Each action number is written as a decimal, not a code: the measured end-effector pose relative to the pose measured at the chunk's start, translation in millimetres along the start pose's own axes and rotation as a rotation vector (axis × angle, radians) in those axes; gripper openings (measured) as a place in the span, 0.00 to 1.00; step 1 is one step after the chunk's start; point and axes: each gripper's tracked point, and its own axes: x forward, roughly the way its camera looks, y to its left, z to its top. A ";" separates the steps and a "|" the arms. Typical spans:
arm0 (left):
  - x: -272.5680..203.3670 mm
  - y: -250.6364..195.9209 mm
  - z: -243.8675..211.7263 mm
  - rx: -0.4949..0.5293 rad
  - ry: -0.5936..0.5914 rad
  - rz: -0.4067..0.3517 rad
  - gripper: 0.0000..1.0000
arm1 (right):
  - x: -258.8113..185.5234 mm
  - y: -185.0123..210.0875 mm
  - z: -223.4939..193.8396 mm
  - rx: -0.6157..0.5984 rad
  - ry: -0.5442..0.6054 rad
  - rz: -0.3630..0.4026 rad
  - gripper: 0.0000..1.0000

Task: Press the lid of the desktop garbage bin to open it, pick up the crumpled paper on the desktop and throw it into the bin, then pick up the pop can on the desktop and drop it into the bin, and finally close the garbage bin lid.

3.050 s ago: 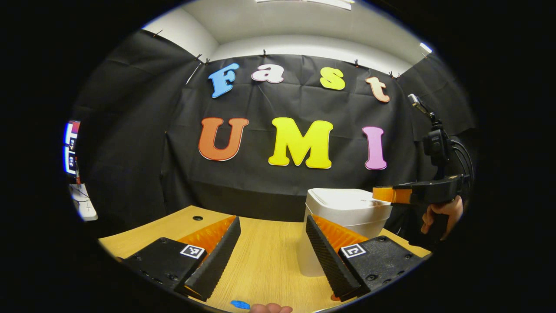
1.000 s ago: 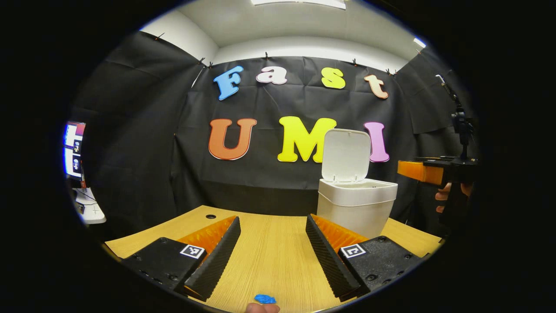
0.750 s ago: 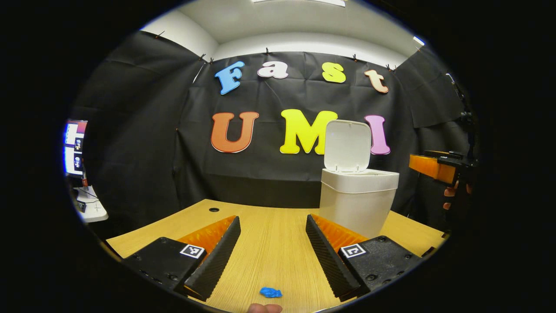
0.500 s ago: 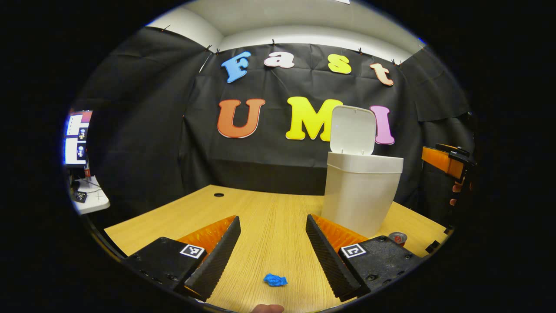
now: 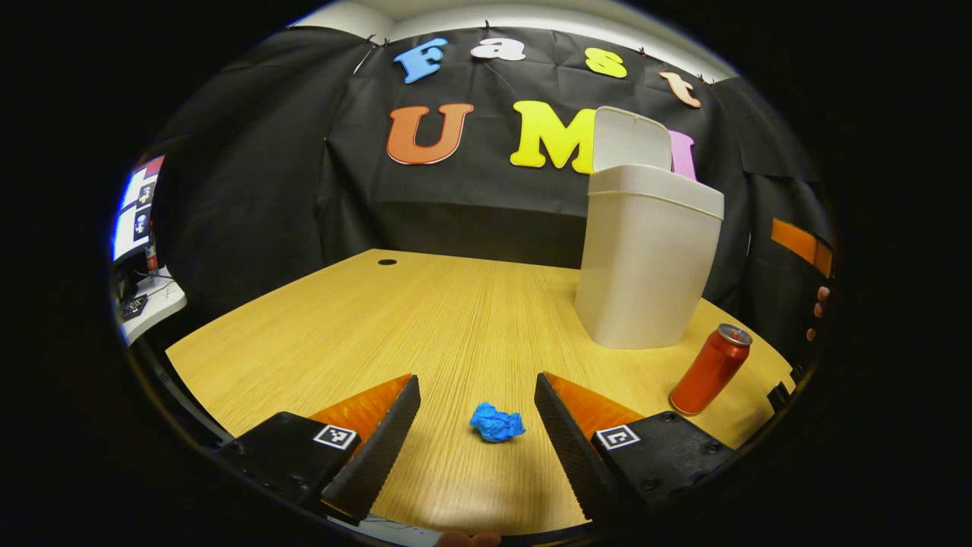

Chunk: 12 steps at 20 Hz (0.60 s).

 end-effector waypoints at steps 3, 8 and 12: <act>9.1 2.9 -18.8 0.046 0.058 0.019 0.98 | 0.0 -2.9 -20.5 0.000 0.044 0.004 0.95; 17.4 -0.4 -35.1 0.029 0.124 0.007 0.98 | -6.0 -5.7 -46.8 0.022 0.089 0.015 0.97; 25.3 -6.1 -43.1 0.039 0.151 -0.011 0.94 | -15.0 -10.2 -62.4 0.033 0.110 0.009 0.95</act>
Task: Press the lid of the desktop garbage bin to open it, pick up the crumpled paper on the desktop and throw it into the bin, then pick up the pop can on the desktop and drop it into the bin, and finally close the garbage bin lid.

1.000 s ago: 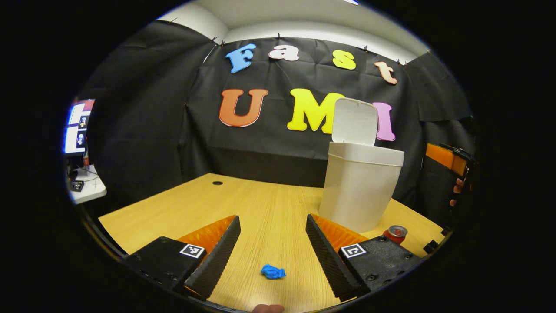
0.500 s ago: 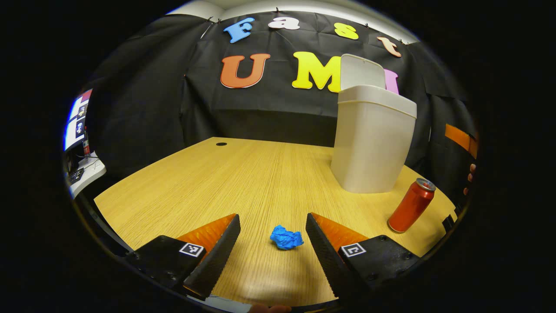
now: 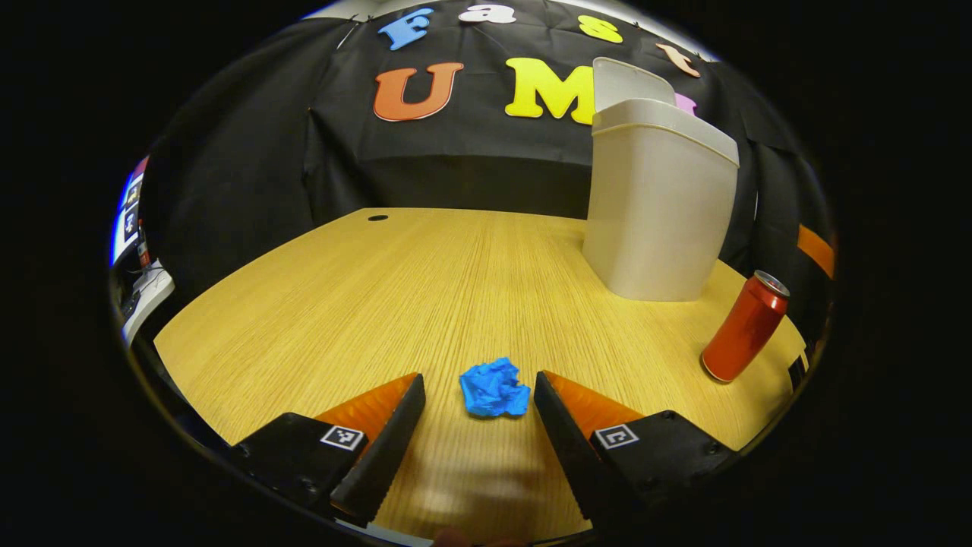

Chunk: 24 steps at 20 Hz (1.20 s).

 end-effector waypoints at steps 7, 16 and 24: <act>-0.7 -4.1 -5.0 0.000 0.017 -0.009 0.72 | -6.4 3.1 -13.0 0.011 0.019 0.019 0.95; -2.1 -0.4 -6.9 0.003 0.031 0.000 0.43 | -12.0 6.6 -36.7 0.045 0.067 0.047 0.95; -7.2 -4.7 5.7 -0.008 -0.008 -0.016 0.32 | -29.6 31.8 -63.0 0.081 0.136 0.130 0.95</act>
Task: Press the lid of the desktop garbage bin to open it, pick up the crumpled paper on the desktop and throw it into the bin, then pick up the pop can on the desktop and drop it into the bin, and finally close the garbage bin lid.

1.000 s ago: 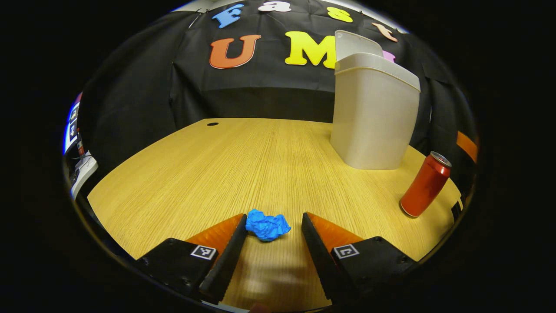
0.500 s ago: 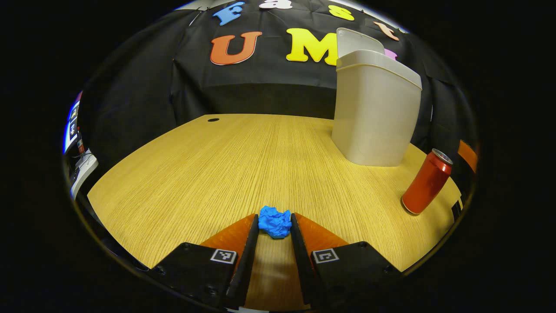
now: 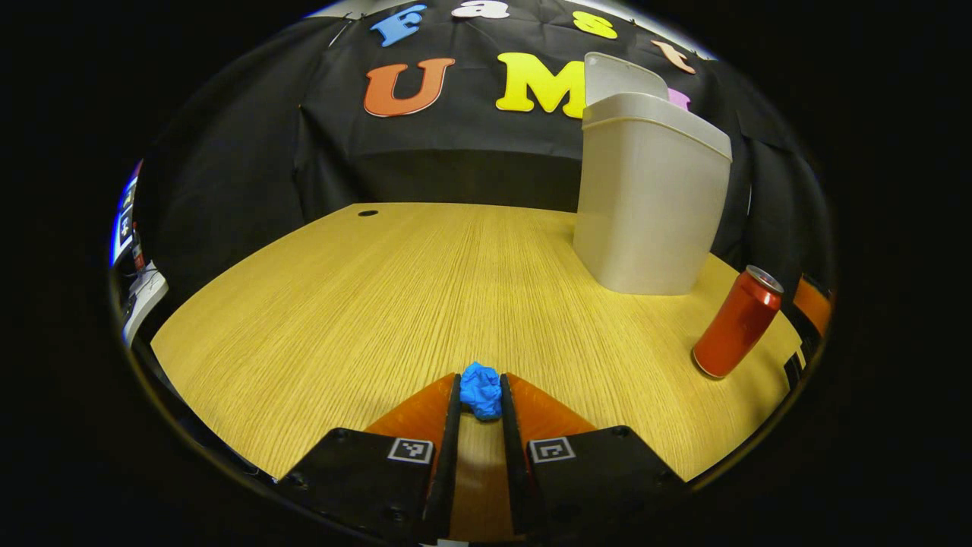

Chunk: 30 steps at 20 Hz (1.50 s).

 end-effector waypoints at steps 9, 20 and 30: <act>-8.0 2.5 50.7 -0.015 -0.150 0.036 0.32 | 1.1 39.2 -32.8 0.024 0.094 0.047 0.95; -21.8 -7.6 110.6 -0.001 -0.278 0.034 0.31 | 37.8 59.4 -53.2 0.020 0.166 -0.011 0.96; -23.5 -13.8 132.6 0.000 -0.320 0.018 0.32 | 65.0 59.8 -57.1 0.033 0.248 -0.044 0.95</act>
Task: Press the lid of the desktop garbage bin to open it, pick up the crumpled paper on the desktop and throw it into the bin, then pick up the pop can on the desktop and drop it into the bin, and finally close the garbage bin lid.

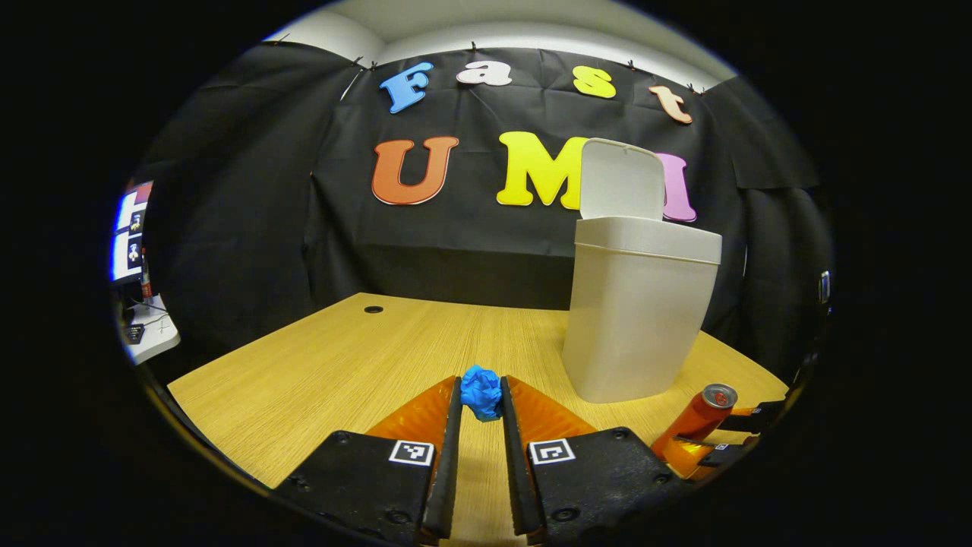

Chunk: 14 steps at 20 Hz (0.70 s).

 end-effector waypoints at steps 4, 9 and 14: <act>2.5 -4.0 14.2 0.008 -0.030 -0.004 0.32 | 3.0 2.9 0.9 0.012 0.025 0.004 0.96; 4.8 -16.5 26.1 0.017 -0.052 -0.026 0.31 | 5.0 -5.0 2.8 0.020 0.051 -0.019 0.83; 10.5 -32.4 42.7 0.016 -0.071 -0.057 0.31 | -8.7 -8.0 12.1 0.026 0.036 -0.002 0.81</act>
